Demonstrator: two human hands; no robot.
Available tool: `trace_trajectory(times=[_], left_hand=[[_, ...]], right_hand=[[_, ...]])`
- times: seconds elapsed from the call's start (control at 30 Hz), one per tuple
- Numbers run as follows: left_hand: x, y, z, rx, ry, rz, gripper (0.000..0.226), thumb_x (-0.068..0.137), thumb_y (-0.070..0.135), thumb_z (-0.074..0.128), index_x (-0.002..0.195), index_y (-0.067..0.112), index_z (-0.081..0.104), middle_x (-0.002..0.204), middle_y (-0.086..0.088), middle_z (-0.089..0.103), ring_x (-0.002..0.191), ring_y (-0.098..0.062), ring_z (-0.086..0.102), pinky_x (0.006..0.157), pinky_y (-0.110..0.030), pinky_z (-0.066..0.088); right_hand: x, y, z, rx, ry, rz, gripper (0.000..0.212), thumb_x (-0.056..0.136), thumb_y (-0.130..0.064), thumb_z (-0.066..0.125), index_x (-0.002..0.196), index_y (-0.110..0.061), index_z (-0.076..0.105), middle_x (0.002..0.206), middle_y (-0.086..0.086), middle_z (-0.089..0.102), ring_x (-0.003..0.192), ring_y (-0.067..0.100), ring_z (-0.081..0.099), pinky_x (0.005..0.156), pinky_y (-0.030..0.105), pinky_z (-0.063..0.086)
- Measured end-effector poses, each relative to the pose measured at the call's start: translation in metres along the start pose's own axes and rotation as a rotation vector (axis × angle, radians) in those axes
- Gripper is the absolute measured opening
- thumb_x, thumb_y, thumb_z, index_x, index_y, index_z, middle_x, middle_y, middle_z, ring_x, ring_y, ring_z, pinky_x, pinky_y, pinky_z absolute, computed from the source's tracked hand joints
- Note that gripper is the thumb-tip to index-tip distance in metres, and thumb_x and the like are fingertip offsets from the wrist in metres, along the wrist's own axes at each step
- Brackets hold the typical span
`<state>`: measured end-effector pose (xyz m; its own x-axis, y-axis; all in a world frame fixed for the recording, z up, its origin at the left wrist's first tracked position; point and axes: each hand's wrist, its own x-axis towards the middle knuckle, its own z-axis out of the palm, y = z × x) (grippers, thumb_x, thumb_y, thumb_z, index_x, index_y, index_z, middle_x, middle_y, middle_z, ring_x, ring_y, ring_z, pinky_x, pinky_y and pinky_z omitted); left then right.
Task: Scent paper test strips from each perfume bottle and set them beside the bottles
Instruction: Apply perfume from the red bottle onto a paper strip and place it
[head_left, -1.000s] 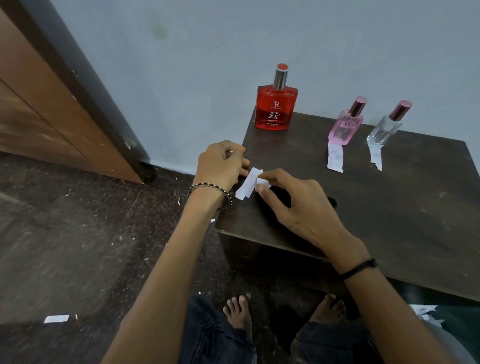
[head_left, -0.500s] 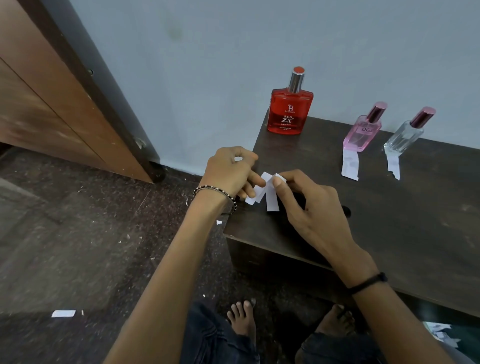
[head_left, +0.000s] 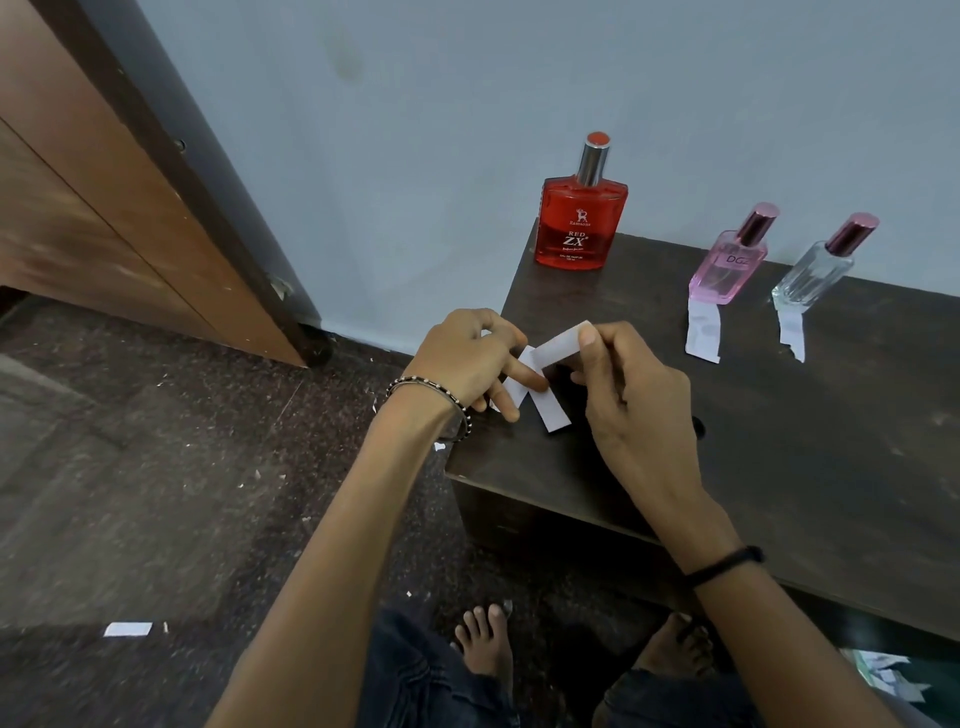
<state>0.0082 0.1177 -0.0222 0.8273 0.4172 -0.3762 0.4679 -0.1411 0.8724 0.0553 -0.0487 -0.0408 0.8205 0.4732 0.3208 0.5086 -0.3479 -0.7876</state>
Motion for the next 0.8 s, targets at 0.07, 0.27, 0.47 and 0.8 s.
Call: trace_trajectory(times=[0.07,0.27,0.47,0.8], left_hand=[[0.0,0.0,0.0,-0.004,0.005,-0.005,0.02,0.093,0.018,0.041,0.096,0.012,0.059,0.074,-0.002,0.08,0.042,-0.024,0.067,0.032,-0.015,0.033],[-0.001,0.003,0.004,-0.073,0.028,0.078,0.016,0.093,0.023,0.05,0.096,0.015,0.063,0.072,-0.003,0.079,0.035,-0.02,0.061,0.031,-0.016,0.033],[-0.003,0.017,0.017,-0.301,-0.07,0.164,0.029,0.097,0.04,0.06,0.112,0.015,0.061,0.078,-0.007,0.079,0.06,-0.024,0.074,0.047,-0.026,0.053],[0.0,0.012,0.016,-0.371,0.094,0.215,0.035,0.094,0.012,0.067,0.123,0.019,0.048,0.083,-0.008,0.081,0.076,-0.03,0.076,0.064,-0.03,0.061]], right_hand=[[0.002,0.001,-0.001,0.08,0.035,0.113,0.028,0.109,-0.036,0.045,0.104,-0.018,0.065,0.089,-0.009,0.075,0.078,0.002,0.073,0.069,0.016,0.055],[0.005,0.002,-0.01,0.141,0.138,0.176,0.028,0.107,-0.041,0.048,0.109,-0.02,0.066,0.087,-0.01,0.075,0.071,0.004,0.072,0.062,0.013,0.055],[0.002,0.002,-0.02,0.037,0.109,-0.135,0.015,0.1,-0.016,0.066,0.112,-0.022,0.073,0.102,-0.017,0.072,0.083,0.005,0.07,0.065,0.018,0.055],[0.004,0.002,-0.022,0.031,0.088,0.002,0.027,0.096,-0.016,0.071,0.121,-0.024,0.071,0.104,-0.014,0.073,0.081,-0.001,0.069,0.064,0.011,0.052]])
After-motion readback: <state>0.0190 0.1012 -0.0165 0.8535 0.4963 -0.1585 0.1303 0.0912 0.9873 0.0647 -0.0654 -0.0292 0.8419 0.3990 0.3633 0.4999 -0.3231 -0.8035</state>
